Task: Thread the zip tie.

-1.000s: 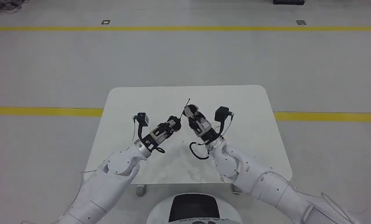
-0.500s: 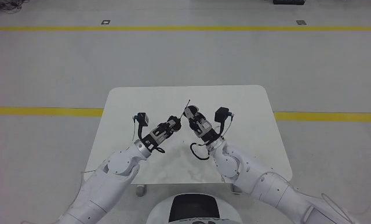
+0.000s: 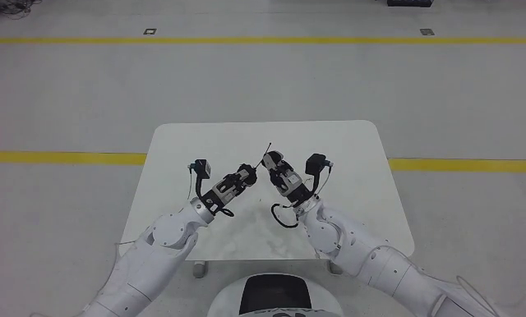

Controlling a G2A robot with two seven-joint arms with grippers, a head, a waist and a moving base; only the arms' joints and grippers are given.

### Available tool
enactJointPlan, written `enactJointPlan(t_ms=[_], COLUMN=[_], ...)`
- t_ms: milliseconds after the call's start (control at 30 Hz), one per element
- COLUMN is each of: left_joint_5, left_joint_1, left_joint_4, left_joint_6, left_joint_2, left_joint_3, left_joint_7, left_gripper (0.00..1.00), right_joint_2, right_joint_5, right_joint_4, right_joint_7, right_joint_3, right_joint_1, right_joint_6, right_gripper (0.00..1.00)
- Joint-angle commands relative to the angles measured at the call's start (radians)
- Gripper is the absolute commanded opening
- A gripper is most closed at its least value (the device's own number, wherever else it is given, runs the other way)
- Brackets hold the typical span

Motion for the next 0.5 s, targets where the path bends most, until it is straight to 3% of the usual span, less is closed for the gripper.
enactJointPlan(t_ms=[0, 467], left_joint_5=[0.0, 0.0], left_joint_1=[0.0, 0.0], left_joint_4=[0.0, 0.0], left_joint_6=[0.0, 0.0], left_joint_2=[0.0, 0.0], left_joint_3=[0.0, 0.0], left_joint_7=[0.0, 0.0], left_gripper=[0.0, 0.0], right_joint_2=[-0.001, -0.012], right_joint_5=[-0.003, -0.021], right_joint_4=[-0.001, 0.013], right_joint_7=[0.004, 0.031], right_joint_3=[0.001, 0.007], right_joint_1=[0.0, -0.001], right_joint_6=[0.0, 0.0], right_gripper=[0.0, 0.0])
